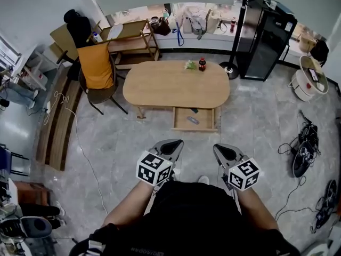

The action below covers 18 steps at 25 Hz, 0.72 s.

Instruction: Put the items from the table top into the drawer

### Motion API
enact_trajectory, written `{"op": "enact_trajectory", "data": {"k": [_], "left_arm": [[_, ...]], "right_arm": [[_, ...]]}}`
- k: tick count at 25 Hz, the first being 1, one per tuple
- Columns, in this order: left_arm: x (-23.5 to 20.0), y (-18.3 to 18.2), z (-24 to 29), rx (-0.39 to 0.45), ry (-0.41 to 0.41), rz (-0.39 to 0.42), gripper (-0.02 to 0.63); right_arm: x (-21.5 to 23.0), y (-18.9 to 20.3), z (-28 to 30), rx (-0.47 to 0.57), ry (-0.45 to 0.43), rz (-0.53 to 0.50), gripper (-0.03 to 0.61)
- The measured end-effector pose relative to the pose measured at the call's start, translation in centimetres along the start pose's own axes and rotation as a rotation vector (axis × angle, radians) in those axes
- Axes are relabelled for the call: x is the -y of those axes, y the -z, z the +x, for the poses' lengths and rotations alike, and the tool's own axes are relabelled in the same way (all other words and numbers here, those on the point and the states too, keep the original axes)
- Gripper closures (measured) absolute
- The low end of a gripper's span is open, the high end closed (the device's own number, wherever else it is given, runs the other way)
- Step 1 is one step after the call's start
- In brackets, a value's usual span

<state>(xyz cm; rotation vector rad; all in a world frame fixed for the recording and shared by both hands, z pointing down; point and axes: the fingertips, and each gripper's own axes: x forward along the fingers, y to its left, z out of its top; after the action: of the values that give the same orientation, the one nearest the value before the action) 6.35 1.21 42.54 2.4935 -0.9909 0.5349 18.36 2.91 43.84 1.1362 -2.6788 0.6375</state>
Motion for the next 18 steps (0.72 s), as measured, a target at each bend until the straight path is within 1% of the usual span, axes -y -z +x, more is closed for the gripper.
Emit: {"op": "enact_trajectory", "data": {"k": [2,4,9,13,18], "left_arm": [[-0.5,-1.1,-0.6,0.016,0.012,0.027,0.609],[-1.4,-1.5,-0.9,0.027,0.019,0.037,0.609],[-3.7,-1.1,-1.2,0.020,0.026,0.004,0.609],[-4.9,-1.8,-1.7,0.037,0.038,0.013,0.609],[-6.0,-1.3,-2.1,0.019,0.051,0.024,0.609]], "right_arm": [[-0.6,-0.4,0.6,0.005,0.006,0.000,0.575],[-1.2,-0.7,1.5,0.010,0.012,-0.006,0.575],[-2.6,-1.5,3.4,0.021,0.017,-0.001,0.575],[-2.9,-2.0,4.5,0.007,0.027,-0.022,0.575],[-3.1,-2.6,5.5,0.004,0.039,-0.025,0.575]]}}
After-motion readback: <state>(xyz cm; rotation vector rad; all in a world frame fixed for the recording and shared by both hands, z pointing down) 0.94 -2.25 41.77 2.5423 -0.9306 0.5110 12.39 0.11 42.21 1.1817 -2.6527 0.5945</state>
